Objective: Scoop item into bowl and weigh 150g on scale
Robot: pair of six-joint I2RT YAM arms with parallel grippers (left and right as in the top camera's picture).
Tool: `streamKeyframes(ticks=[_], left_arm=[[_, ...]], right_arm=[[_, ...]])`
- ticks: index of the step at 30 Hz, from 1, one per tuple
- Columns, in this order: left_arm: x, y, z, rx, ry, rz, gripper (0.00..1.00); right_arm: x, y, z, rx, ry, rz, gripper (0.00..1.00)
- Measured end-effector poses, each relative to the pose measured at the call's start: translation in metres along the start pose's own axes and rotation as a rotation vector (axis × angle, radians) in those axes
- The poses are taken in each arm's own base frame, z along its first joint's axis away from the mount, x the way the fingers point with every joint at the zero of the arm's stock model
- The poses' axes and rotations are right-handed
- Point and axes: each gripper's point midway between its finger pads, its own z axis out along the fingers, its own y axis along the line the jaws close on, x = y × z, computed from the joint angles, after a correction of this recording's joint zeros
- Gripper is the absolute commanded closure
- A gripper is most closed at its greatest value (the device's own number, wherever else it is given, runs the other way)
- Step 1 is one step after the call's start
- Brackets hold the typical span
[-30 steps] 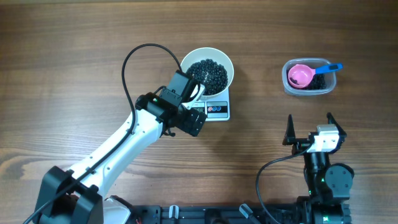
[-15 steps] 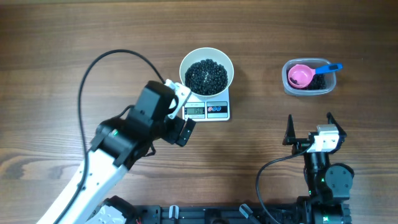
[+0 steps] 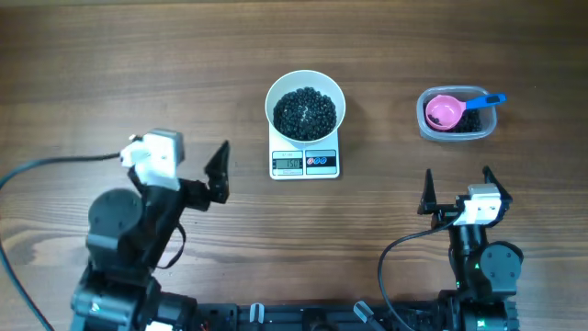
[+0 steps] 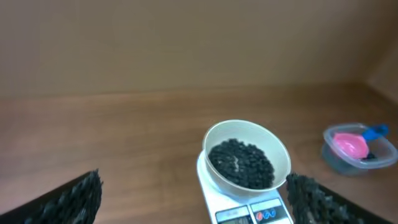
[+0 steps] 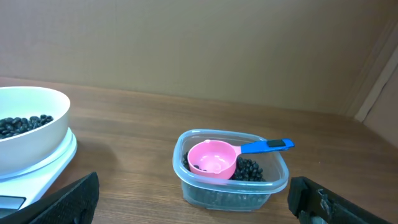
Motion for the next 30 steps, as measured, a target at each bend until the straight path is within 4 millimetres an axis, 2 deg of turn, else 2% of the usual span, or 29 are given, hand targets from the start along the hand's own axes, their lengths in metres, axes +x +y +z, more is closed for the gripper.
streamKeyframes(ticks=[3,4,10,15,21,26,30], left_arm=[[-0.001,0.011,-0.005,-0.029,-0.094,-0.049,0.0],[-0.007,0.011,-0.011,-0.025,-0.138,-0.057,0.0],[-0.042,0.003,-0.063,0.013,-0.351,-0.117,0.0],[-0.052,0.005,-0.093,0.012,-0.457,-0.169,0.0],[-0.033,0.011,-0.095,0.008,-0.487,-0.204,0.0],[-0.034,0.01,-0.1,0.03,-0.573,-0.199,0.0],[-0.044,0.009,-0.102,0.05,-0.663,-0.187,0.0]], right_arm=[[0.0,0.0,0.0,0.0,0.0,0.0,0.0],[0.0,0.0,0.0,0.0,0.0,0.0,0.0],[0.0,0.0,0.0,0.0,-0.001,0.0,0.0],[0.0,0.0,0.0,0.0,-0.001,0.0,0.0],[0.0,0.0,0.0,0.0,-0.001,0.0,0.0],[0.0,0.0,0.0,0.0,-0.001,0.0,0.0],[0.0,0.0,0.0,0.0,-0.001,0.0,0.0]])
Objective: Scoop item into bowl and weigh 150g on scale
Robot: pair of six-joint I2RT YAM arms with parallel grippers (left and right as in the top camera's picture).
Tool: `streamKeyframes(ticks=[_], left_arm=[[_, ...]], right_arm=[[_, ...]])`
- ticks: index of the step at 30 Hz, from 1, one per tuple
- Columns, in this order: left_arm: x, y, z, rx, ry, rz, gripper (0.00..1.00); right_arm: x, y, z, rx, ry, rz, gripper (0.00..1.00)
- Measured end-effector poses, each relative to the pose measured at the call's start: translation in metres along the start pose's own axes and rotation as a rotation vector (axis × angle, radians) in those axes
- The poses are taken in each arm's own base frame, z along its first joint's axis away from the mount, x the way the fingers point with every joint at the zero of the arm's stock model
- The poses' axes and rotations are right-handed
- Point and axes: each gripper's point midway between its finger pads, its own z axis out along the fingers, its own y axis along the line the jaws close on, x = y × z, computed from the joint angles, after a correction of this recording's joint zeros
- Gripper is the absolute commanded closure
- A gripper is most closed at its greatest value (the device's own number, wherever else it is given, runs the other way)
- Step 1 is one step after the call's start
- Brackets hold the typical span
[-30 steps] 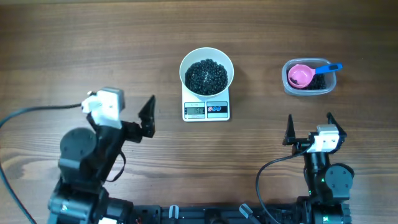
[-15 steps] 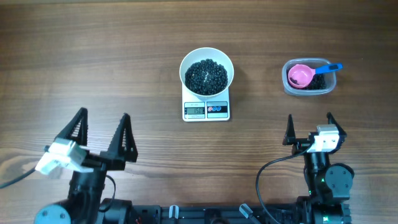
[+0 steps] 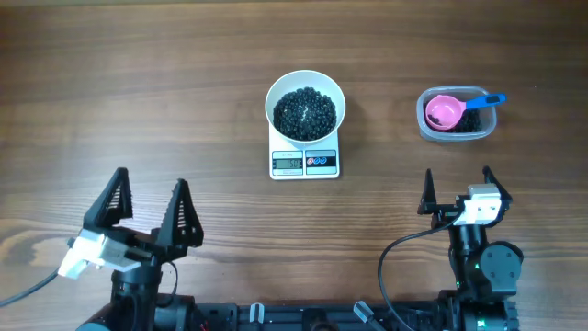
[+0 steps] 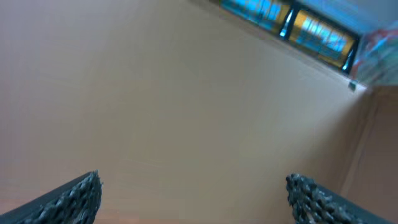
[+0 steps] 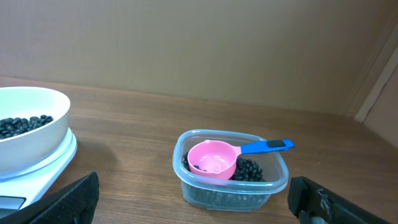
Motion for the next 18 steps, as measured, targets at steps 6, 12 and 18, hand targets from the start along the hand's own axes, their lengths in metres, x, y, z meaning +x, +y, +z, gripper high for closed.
streamKeyframes(ticks=[6,12,18], left_arm=[[-0.002,0.001,0.003,0.042,-0.129,0.004,0.0],[0.018,0.011,0.001,0.056,-0.202,0.007,0.0],[0.035,0.019,-0.003,0.055,-0.231,0.01,0.0]], right_arm=[[0.0,0.0,0.0,0.0,0.0,0.0,0.0],[0.0,0.0,0.0,0.0,0.0,0.0,0.0],[0.0,0.0,0.0,0.0,0.0,0.0,0.0]])
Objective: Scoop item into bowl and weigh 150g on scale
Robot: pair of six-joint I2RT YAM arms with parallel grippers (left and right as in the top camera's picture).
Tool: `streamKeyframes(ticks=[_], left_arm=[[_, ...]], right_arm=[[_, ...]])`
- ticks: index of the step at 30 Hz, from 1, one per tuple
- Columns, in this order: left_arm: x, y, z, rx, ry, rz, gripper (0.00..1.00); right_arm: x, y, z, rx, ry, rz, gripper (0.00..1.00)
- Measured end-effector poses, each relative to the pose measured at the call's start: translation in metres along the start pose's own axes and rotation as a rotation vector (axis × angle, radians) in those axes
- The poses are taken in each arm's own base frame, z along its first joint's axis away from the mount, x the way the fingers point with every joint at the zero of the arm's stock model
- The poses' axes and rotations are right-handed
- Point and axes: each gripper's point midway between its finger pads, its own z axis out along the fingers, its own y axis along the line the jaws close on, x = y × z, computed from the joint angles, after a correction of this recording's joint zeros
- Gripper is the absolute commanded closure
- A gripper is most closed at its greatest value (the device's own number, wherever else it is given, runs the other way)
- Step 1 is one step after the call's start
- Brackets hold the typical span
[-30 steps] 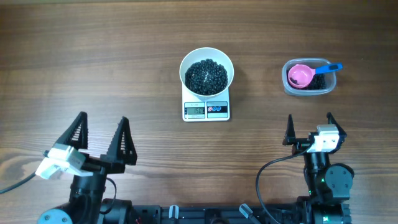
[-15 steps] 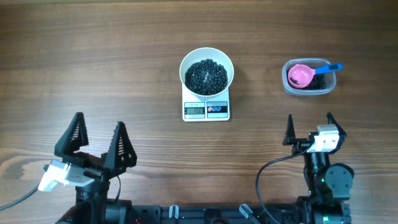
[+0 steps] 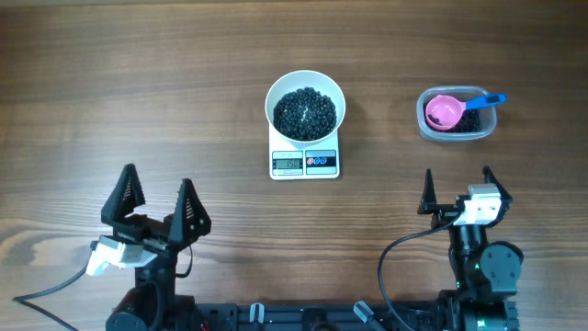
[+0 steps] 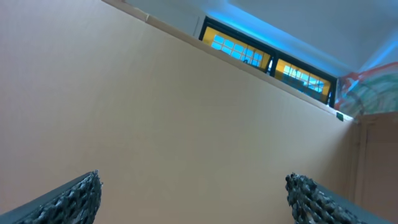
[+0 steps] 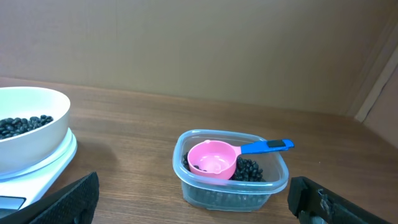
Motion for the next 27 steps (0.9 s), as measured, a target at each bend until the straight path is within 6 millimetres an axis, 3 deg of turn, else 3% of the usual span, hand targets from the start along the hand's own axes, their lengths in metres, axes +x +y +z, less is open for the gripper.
streamKeyframes(ticks=[4,8,12,15,27], left_arm=[[0.022,0.008,-0.002,-0.032,0.082,-0.003,0.0],[0.085,0.033,-0.018,-0.132,0.336,-0.01,0.0],[0.132,0.05,-0.044,-0.216,0.551,-0.017,0.0],[0.155,0.058,-0.062,-0.261,0.669,-0.02,0.0],[0.153,0.063,-0.062,-0.27,0.666,0.015,0.0]], right_arm=[[0.0,0.0,0.0,0.0,0.0,0.0,0.0],[0.0,0.0,0.0,0.0,0.0,0.0,0.0],[0.0,0.0,0.0,0.0,0.0,0.0,0.0],[0.0,0.0,0.0,0.0,0.001,0.0,0.0],[0.0,0.0,0.0,0.0,0.0,0.0,0.0]])
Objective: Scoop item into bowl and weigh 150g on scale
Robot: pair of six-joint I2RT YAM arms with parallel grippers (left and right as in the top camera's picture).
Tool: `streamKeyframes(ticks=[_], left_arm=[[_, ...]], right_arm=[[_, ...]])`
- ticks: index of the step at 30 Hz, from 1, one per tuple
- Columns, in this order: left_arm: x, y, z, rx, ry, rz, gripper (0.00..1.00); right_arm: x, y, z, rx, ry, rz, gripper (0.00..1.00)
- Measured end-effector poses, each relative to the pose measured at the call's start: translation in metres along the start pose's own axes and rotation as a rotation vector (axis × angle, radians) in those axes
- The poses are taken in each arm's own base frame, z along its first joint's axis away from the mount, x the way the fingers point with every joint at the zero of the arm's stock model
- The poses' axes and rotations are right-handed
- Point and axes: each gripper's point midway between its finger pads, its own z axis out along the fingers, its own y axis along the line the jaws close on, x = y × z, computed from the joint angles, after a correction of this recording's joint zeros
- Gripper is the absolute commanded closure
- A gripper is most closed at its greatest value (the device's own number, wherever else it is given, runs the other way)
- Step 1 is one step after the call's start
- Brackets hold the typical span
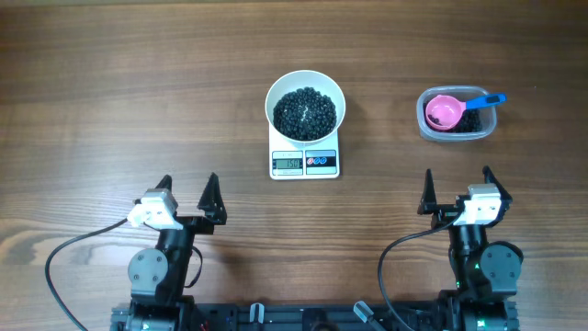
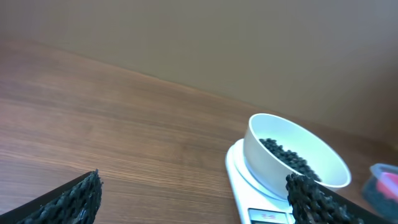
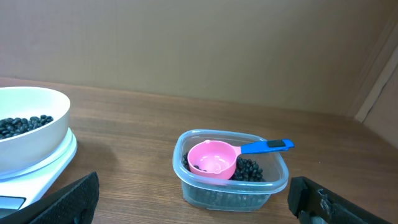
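Note:
A white bowl (image 1: 305,106) of black beans stands on a white scale (image 1: 305,164) at the table's middle; its display is too small to read. At the right, a clear plastic tub (image 1: 455,121) of beans holds a pink scoop (image 1: 443,112) with a blue handle (image 1: 489,100). My left gripper (image 1: 188,197) rests open near the front left, nothing between its fingers; the left wrist view shows the bowl (image 2: 295,159) ahead to the right. Open and empty, my right gripper (image 1: 457,191) sits at the front right, facing the tub (image 3: 231,169) and scoop (image 3: 213,159).
The wooden table (image 1: 138,83) spreads on all sides. A brown wall (image 3: 199,43) rises behind it. Black cables (image 1: 64,257) loop near both arm bases at the front edge.
My left arm has settled lower and to the right at the front left, its wrist camera now facing the table and bowl instead of the wall and ceiling. The right arm has not moved.
My left gripper was raised and open at the left, facing the filled bowl on the scale. Then it was drawn back to the front edge, pointing up at the wall. Now it rests low, facing the bowl. Right gripper, scoop and tub stayed put.

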Motion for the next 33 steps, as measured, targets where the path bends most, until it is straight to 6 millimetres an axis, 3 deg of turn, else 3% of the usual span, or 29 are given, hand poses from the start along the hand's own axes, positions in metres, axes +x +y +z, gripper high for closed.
streamKeyframes(ticks=[8,33], left_arm=[[-0.0007,0.0026,0.0,-0.01,-0.002,0.179,0.0],[-0.0008,0.0025,0.0,-0.009,-0.002,0.188,0.0]], right_arm=[[0.0,0.0,0.0,0.0,0.0,0.0,0.0],[0.0,0.0,0.0,0.0,0.0,0.0,0.0]])
